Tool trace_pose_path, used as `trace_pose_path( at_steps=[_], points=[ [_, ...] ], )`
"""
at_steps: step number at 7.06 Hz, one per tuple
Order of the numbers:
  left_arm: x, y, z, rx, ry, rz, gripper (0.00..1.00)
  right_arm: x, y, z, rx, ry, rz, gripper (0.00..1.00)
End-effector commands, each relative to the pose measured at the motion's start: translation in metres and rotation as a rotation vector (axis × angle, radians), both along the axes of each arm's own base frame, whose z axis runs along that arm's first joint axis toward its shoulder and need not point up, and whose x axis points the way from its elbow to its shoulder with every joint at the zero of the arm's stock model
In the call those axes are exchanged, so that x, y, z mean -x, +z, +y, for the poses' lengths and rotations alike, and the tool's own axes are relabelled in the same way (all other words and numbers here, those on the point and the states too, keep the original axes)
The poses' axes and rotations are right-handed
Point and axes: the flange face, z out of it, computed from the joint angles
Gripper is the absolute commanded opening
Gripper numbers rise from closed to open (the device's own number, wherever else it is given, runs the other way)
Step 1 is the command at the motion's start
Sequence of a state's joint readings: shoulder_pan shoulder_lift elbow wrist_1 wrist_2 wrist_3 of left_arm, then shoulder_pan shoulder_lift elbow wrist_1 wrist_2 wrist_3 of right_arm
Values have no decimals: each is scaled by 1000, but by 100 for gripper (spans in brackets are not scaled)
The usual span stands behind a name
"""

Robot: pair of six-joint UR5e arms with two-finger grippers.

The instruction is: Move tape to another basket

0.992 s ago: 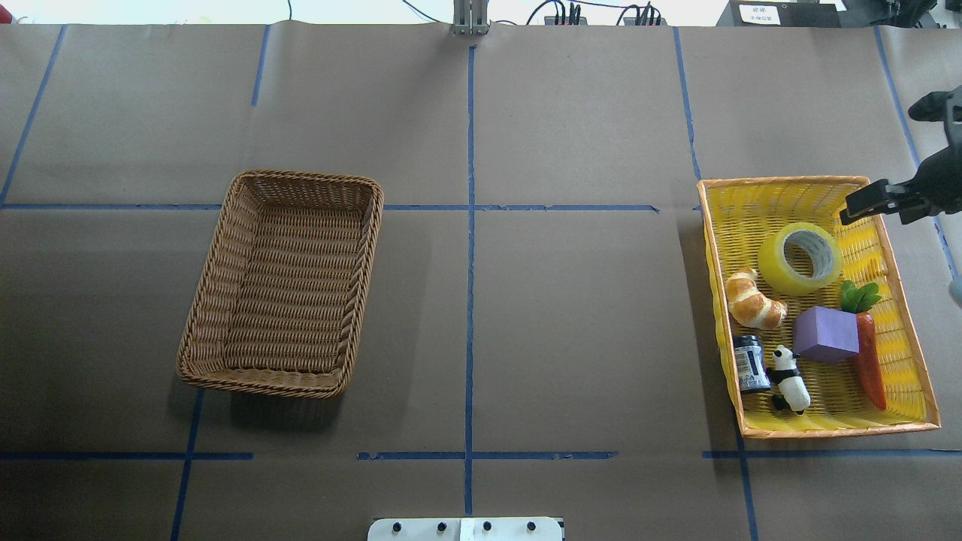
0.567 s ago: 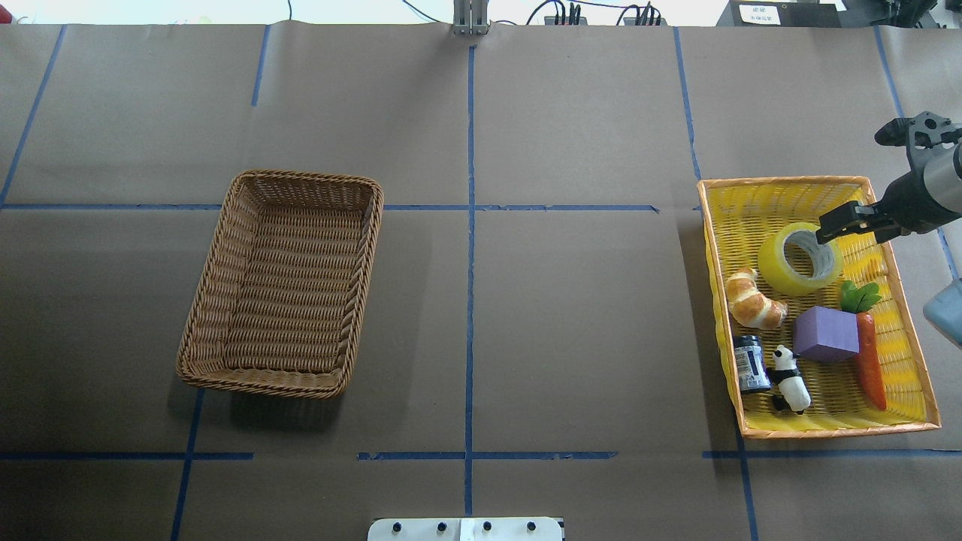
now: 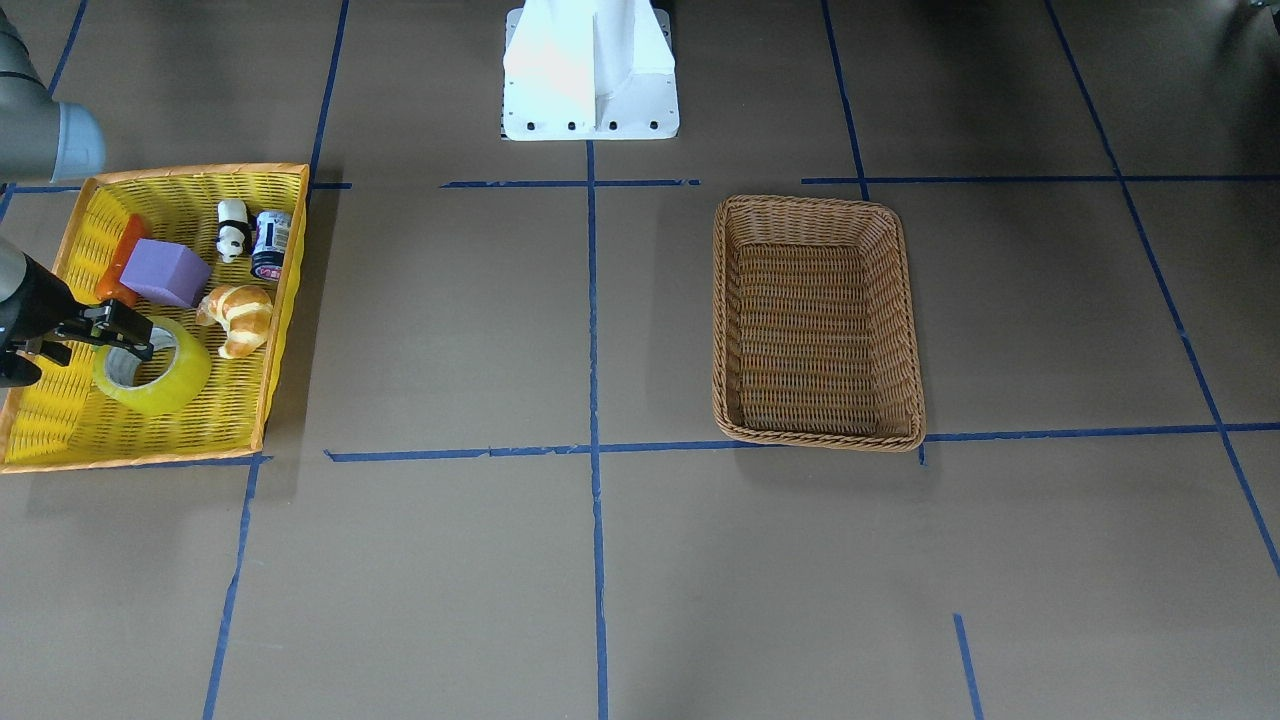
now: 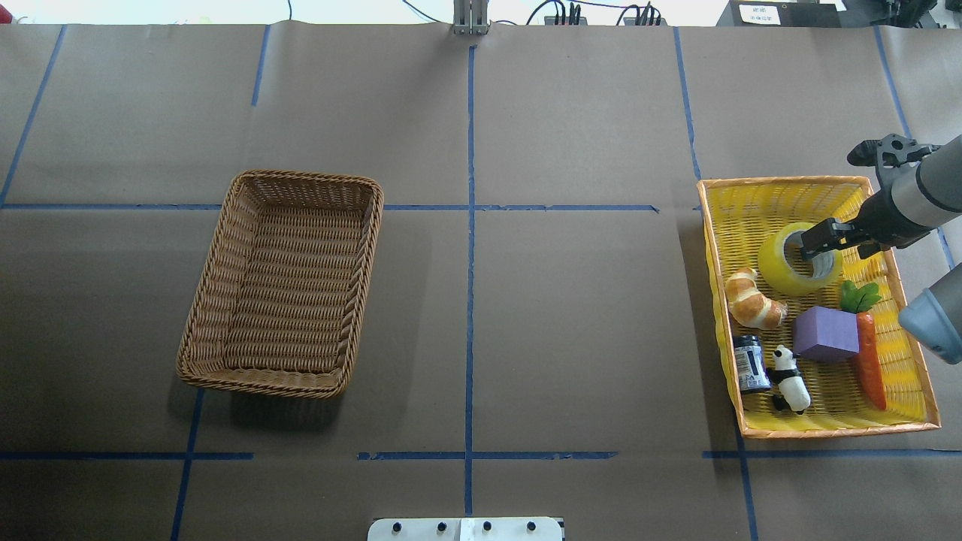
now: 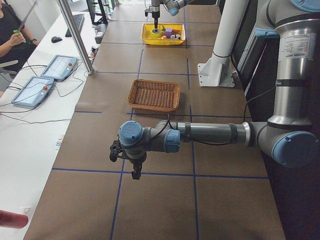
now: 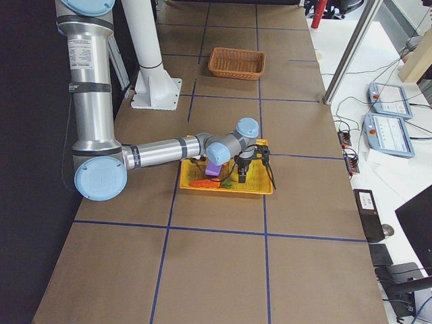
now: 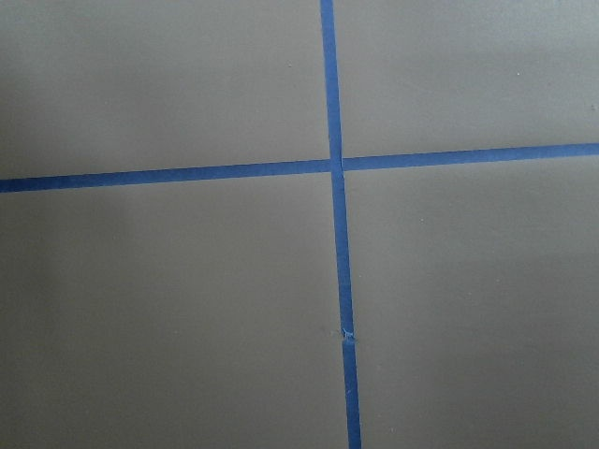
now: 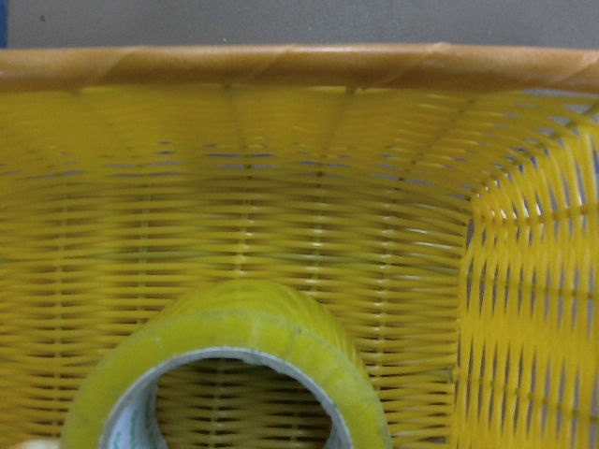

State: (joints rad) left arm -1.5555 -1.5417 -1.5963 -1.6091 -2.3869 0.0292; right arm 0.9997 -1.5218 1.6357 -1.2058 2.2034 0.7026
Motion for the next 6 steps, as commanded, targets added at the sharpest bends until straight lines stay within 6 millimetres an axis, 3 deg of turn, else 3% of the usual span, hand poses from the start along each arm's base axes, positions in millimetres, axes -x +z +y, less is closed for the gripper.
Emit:
trace_pose_path(
  at_steps=[1,2,3,4,5,6],
  points=[
    [0,0,0,1,0,2,100,12,13,-4,22,-15,15,99],
    [0,0,0,1,0,2,100,11,14,-4,24,-12,16,84],
    [0,0,0,1,0,2,100,11,13,-4,21,-15,14,48],
    [0,0,-1,0,0,2,100,12,10,-4,12,-21,9,18],
    [0,0,0,1,0,2,100,10,6,-5,2,-20,4,3],
    [-1,-1,-1,2,-1,8,100,10,4,-4,0,-19,2,0]
  ],
)
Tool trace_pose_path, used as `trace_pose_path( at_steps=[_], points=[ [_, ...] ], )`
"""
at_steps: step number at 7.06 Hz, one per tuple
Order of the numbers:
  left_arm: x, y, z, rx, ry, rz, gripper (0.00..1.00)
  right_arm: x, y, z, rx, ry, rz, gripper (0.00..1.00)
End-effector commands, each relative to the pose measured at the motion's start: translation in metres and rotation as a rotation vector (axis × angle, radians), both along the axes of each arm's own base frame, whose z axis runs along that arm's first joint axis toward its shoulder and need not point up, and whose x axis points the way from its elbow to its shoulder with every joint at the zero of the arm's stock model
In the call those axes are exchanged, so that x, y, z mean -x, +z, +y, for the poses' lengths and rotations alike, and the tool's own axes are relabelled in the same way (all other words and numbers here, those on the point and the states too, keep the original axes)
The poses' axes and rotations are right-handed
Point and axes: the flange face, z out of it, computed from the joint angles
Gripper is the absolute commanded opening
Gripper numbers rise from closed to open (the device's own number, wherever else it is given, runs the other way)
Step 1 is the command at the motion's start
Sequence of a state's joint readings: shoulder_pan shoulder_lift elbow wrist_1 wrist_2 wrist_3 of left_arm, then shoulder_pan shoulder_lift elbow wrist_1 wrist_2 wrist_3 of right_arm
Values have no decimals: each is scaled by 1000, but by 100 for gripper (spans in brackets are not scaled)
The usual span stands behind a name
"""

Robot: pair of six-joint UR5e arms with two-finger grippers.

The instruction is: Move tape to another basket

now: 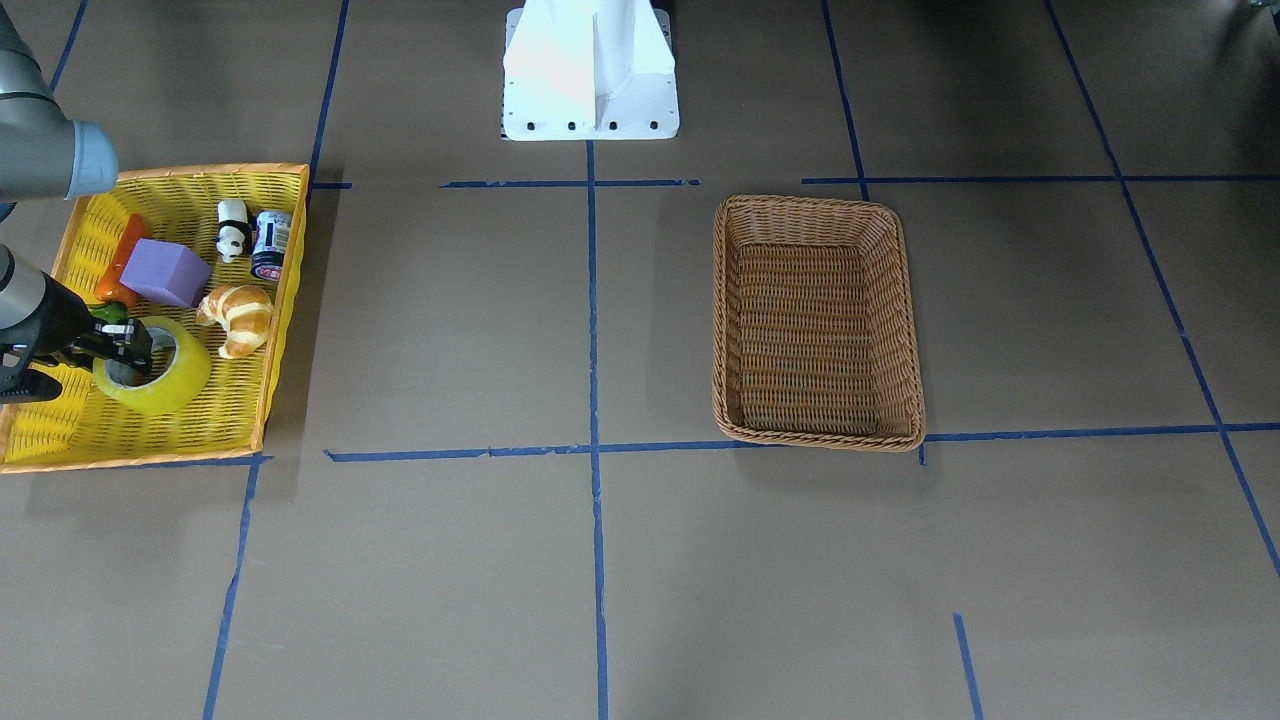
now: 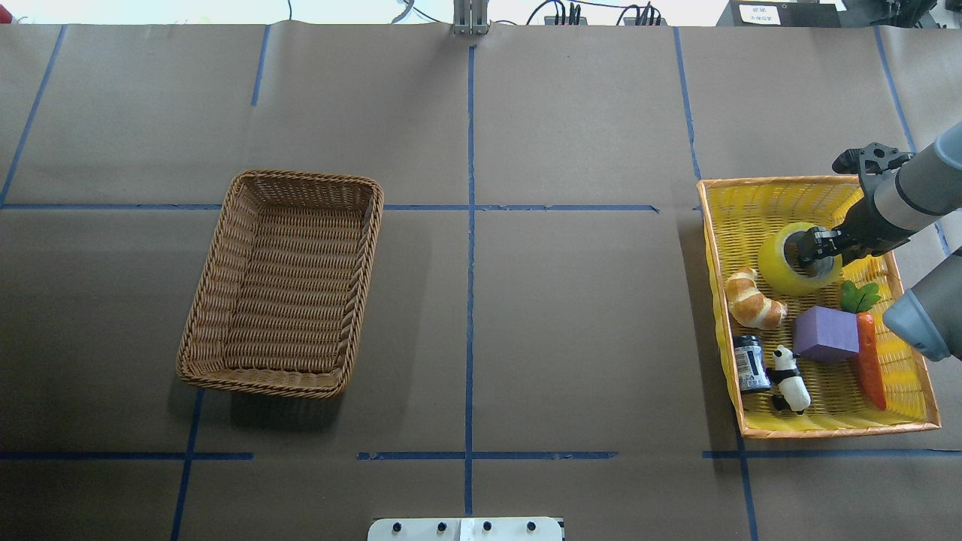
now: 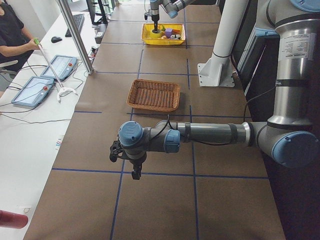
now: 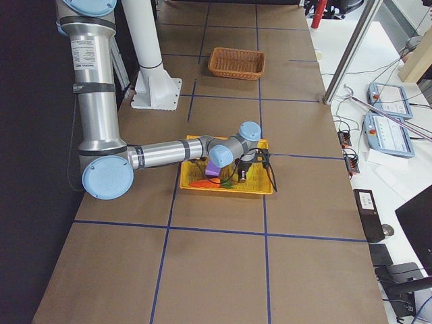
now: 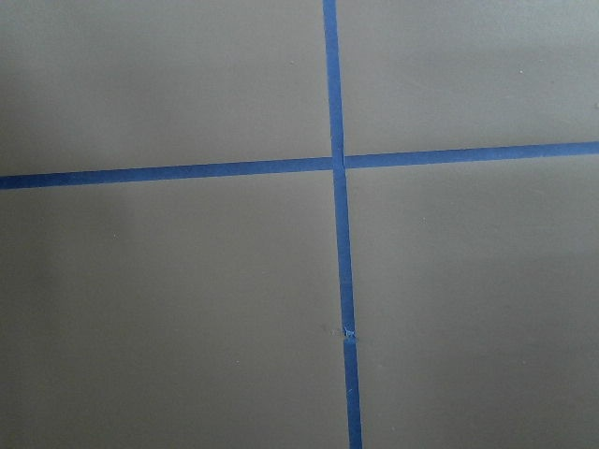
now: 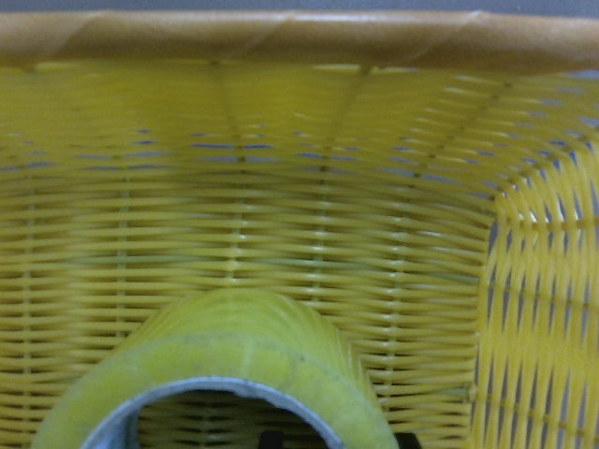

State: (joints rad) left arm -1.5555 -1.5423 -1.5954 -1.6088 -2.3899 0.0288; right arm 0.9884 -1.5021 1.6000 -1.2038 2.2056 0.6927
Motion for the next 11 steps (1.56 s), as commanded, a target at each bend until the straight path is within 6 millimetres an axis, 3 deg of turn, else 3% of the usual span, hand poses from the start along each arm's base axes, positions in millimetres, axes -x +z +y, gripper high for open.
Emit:
trace_pose_path(
  at_steps=[1,2,4,6,8,11],
  points=[
    [-1,-2,0,2,-3,8,100,-2,-4,0,-7,2,-4,0],
    [-1,-2,0,2,-2,17,100,-14,-16,-2,-22,24,-19,0],
    [-1,-7,-1,-15,1,19,100,-53,-69,-9,-101,100,-72,0],
    [-4,-23,-8,-132,3,27,100,-55,-136,-15,-80,213,-163,0],
    [-41,-38,-16,-213,36,42,100,-37,-189,-15,-24,278,-281,0],
    [-144,-110,-10,-224,-147,264,100,9,-216,14,43,340,-514,0]
  ],
)
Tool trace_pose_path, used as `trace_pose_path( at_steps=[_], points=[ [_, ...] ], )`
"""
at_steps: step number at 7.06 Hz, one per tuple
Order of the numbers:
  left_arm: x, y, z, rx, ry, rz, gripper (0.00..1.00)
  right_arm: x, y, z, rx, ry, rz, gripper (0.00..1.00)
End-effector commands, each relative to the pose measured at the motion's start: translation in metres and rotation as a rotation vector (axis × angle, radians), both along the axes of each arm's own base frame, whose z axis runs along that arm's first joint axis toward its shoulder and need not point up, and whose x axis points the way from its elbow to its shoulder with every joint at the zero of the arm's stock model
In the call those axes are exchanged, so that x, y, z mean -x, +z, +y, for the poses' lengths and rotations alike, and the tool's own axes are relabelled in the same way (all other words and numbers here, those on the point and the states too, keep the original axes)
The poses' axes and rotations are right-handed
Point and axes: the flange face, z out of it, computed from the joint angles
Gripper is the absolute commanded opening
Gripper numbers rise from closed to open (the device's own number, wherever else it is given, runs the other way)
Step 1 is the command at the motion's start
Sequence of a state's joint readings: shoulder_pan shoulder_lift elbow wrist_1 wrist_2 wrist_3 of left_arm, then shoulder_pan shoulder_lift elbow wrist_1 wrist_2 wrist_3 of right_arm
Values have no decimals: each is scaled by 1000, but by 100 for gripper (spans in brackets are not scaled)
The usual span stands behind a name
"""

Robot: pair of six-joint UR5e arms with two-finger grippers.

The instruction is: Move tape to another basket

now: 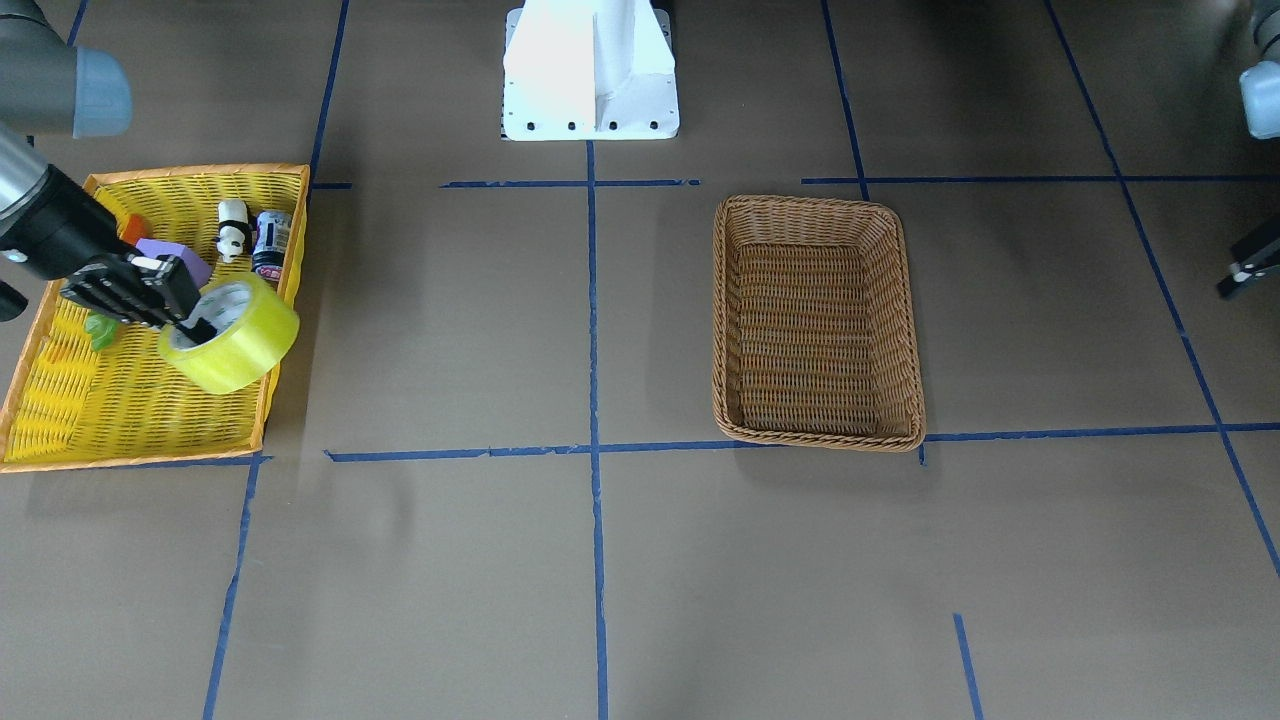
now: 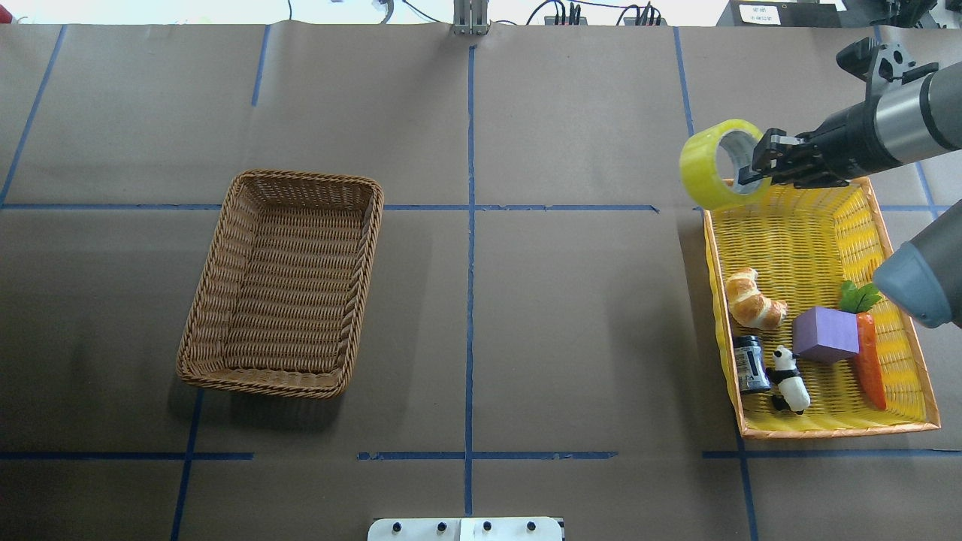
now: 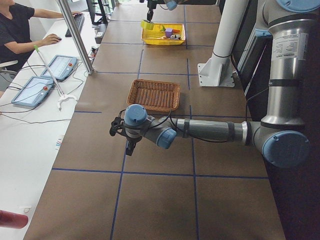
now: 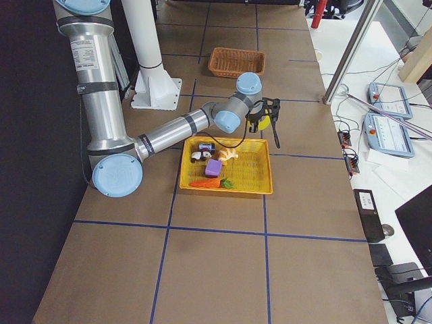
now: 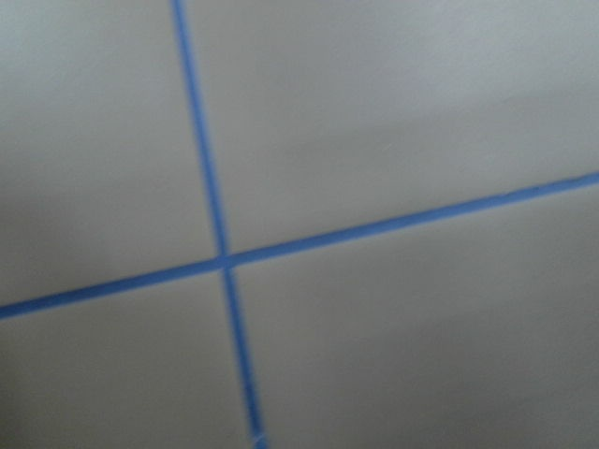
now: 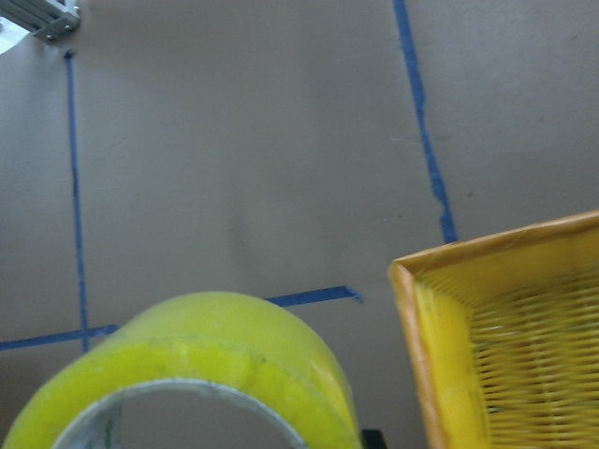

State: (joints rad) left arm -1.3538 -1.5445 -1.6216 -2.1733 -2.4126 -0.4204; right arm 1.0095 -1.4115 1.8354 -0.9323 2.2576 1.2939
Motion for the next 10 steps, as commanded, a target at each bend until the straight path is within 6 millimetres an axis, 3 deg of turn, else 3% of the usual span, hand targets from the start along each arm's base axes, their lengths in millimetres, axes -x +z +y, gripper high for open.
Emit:
trace_pose_path(
  at_steps=[1,3,5,6,7,9,10],
  points=[
    [-74,-66,9,59,-86,249,100,32,-21,26,15,19,-171,0],
    [-139,-169,4,200,-97,500,100,86,-63,62,37,56,-384,0],
    [-164,-263,22,323,-74,669,100,152,-113,112,31,66,-587,0],
    [-171,-290,43,361,-45,740,100,165,-138,124,53,46,-672,0],
    [-185,-303,64,403,-30,858,100,170,-158,129,78,23,-727,0],
    [-215,-332,101,526,23,1096,100,179,-173,150,61,-54,-792,0],
    [-225,-359,119,555,90,1134,100,182,-185,159,53,-104,-808,0]
  ],
)
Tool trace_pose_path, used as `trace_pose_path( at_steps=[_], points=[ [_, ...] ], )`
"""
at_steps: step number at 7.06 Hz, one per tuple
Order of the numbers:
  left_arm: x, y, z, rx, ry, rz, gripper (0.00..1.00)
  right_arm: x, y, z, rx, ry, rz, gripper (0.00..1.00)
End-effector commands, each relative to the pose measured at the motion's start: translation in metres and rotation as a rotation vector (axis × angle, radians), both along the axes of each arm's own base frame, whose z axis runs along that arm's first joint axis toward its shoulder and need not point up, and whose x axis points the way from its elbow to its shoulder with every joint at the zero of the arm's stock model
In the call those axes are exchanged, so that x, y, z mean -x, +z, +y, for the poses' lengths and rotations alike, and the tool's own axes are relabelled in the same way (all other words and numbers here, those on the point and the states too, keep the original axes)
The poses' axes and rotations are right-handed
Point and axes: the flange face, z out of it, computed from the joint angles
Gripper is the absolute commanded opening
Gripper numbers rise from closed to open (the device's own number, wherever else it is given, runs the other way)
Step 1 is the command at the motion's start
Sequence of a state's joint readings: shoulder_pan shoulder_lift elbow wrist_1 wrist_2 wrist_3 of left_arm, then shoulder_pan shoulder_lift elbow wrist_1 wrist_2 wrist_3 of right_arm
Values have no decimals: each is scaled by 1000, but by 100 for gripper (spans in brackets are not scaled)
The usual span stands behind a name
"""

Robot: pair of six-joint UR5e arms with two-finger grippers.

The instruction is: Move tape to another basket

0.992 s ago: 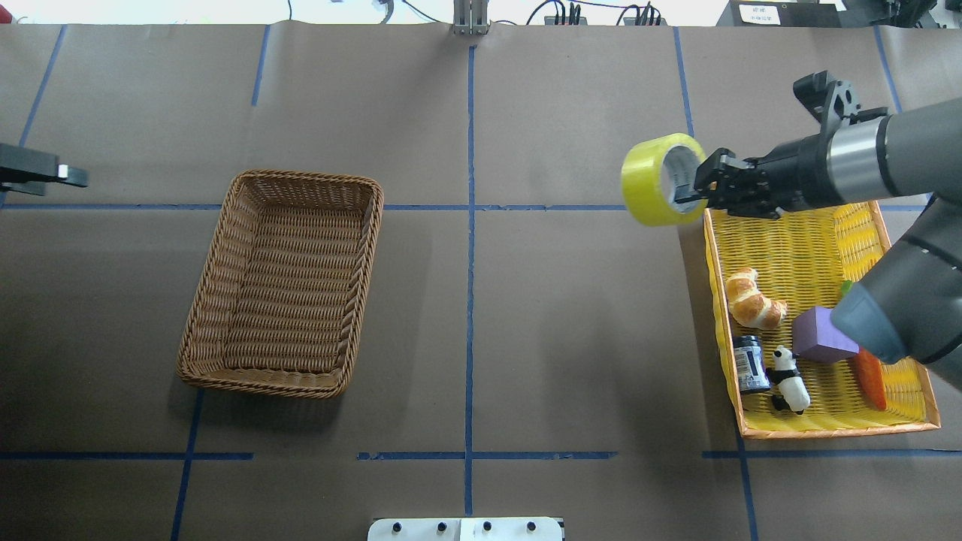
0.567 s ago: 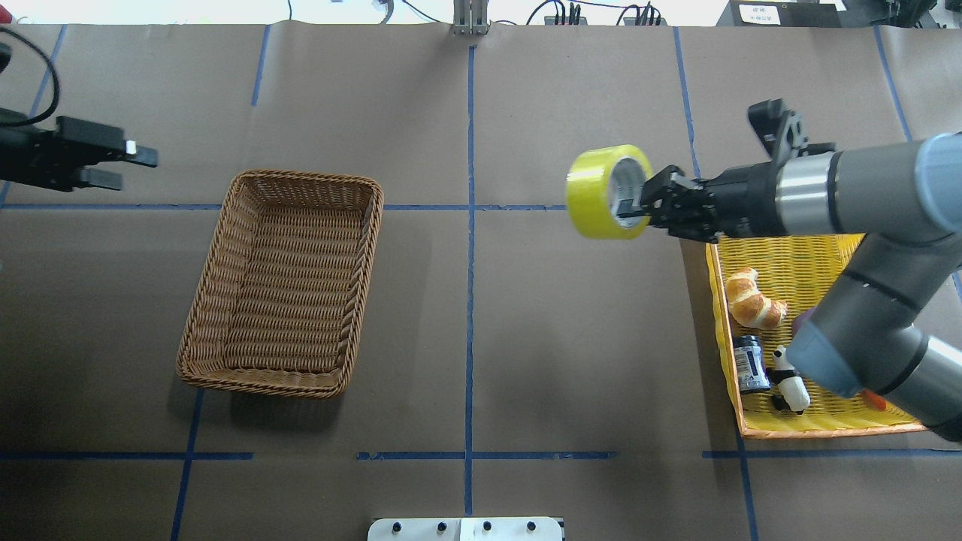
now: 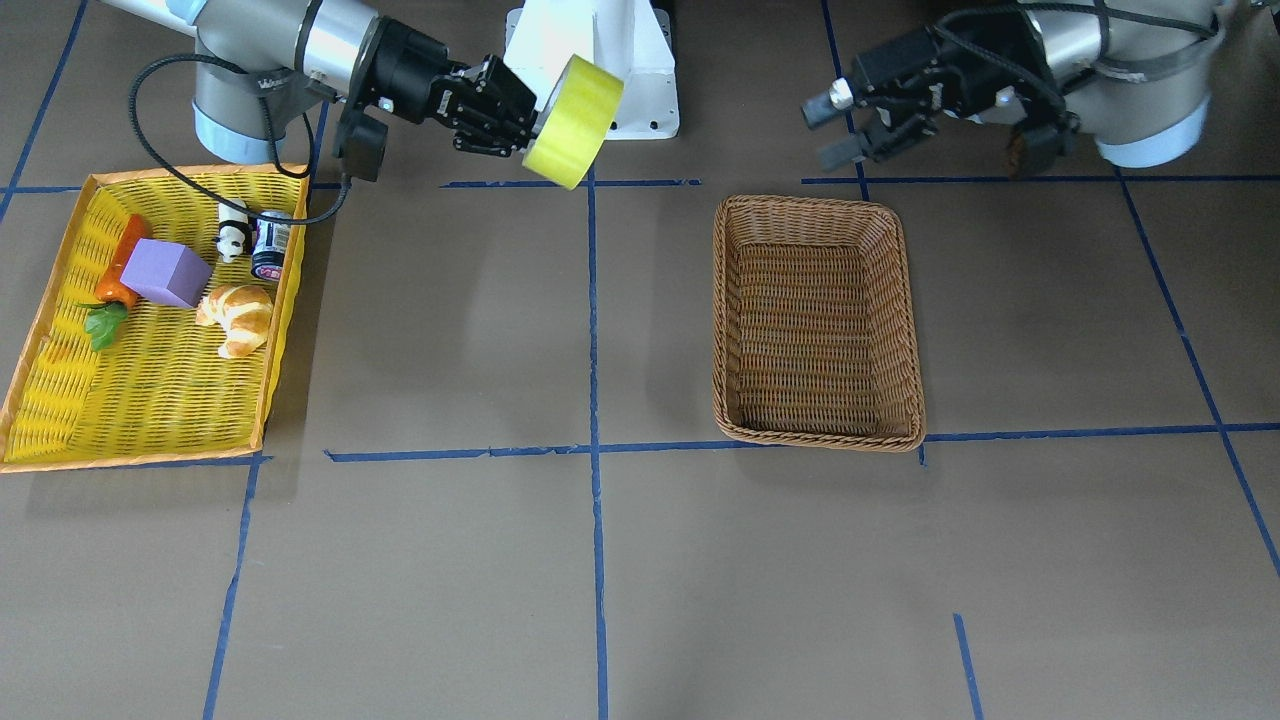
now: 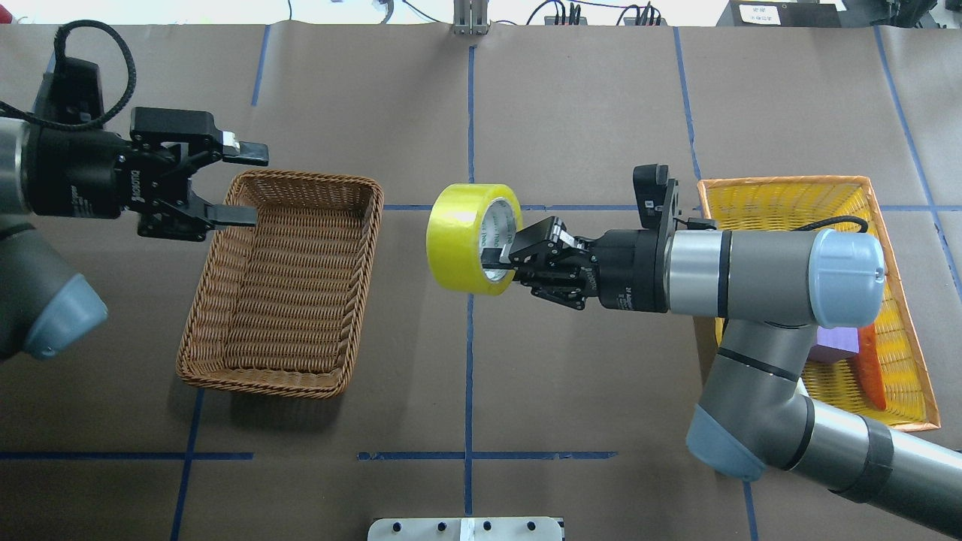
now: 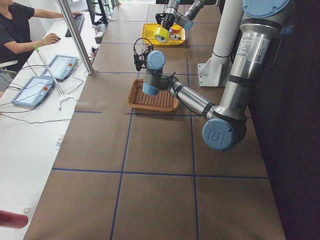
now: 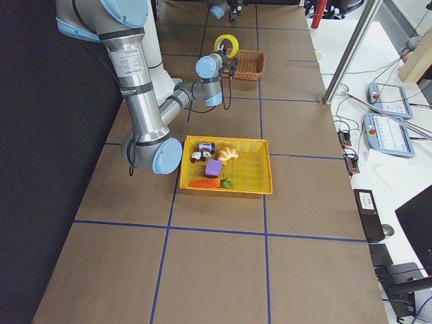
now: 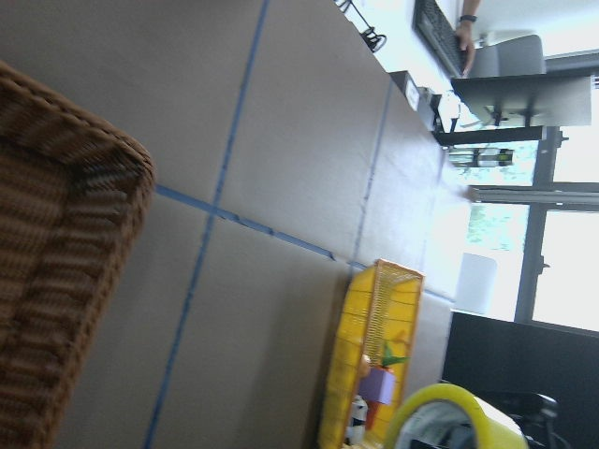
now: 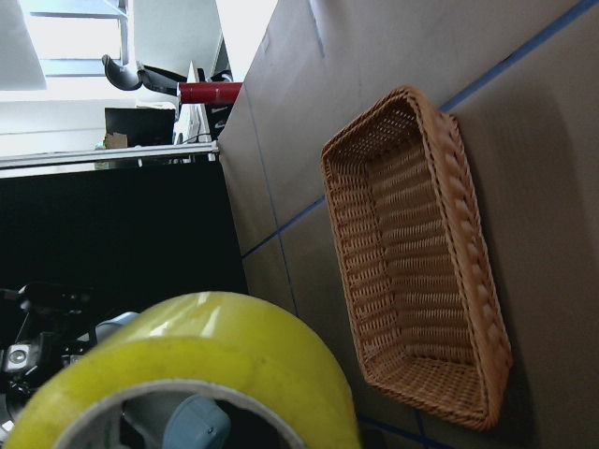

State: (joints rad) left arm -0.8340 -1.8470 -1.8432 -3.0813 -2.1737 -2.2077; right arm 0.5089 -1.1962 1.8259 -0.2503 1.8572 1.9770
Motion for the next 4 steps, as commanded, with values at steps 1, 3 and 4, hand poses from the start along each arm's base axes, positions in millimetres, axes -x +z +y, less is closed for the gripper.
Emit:
trace_pose_path(
  at_steps=[1,3,4],
  points=[
    [-22,-48,31,70,92,156,100,12,-16,28,-41,-87,-47,0],
    [-45,-66,44,110,116,220,100,21,-19,62,-84,-154,-139,1],
    [-48,-67,45,110,123,221,100,23,-20,66,-91,-162,-147,1]
  ],
)
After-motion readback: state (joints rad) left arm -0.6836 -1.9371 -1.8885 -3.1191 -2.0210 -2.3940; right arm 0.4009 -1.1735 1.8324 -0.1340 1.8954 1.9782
